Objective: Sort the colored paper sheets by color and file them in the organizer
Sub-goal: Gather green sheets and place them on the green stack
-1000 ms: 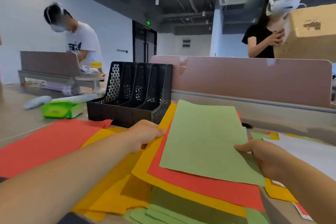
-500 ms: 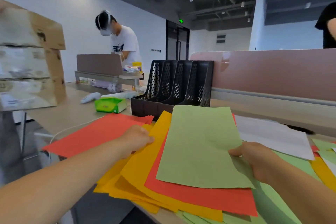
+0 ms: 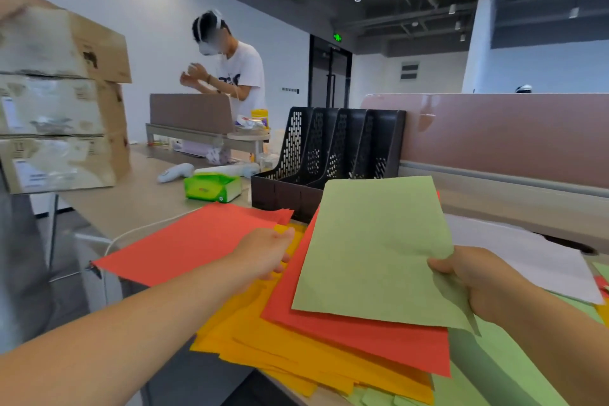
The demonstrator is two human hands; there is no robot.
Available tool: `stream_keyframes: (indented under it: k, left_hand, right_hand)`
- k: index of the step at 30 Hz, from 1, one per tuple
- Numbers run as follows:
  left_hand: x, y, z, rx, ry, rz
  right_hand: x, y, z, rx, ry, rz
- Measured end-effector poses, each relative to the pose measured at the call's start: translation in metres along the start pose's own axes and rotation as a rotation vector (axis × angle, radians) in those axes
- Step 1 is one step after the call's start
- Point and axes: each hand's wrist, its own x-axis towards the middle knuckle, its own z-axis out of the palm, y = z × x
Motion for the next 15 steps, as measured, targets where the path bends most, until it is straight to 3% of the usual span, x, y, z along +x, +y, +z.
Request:
stream_keyframes:
  k: [2,4,9,15]
  left_hand:
    - [-0.004,-0.002,-0.012,-0.152,-0.084,-0.096]
    - [-0.008,-0.013,-0.031,-0.158,-0.065,-0.121]
    - [-0.021,-0.047,-0.086,-0.172,0.03,-0.198]
    - [-0.025,-0.09,-0.133,-0.213,0.268,-0.215]
  right_hand:
    - [0.001,-0.005,0.016,-0.012,-0.013,-0.005]
    - [0.006,-0.009,0.041,-0.033,-0.039,-0.003]
    - [0.009,-0.016,0.109,-0.079,-0.122,0.0]
    - [-0.016,-0.038,0.181,-0.177,-0.135,-0.02]
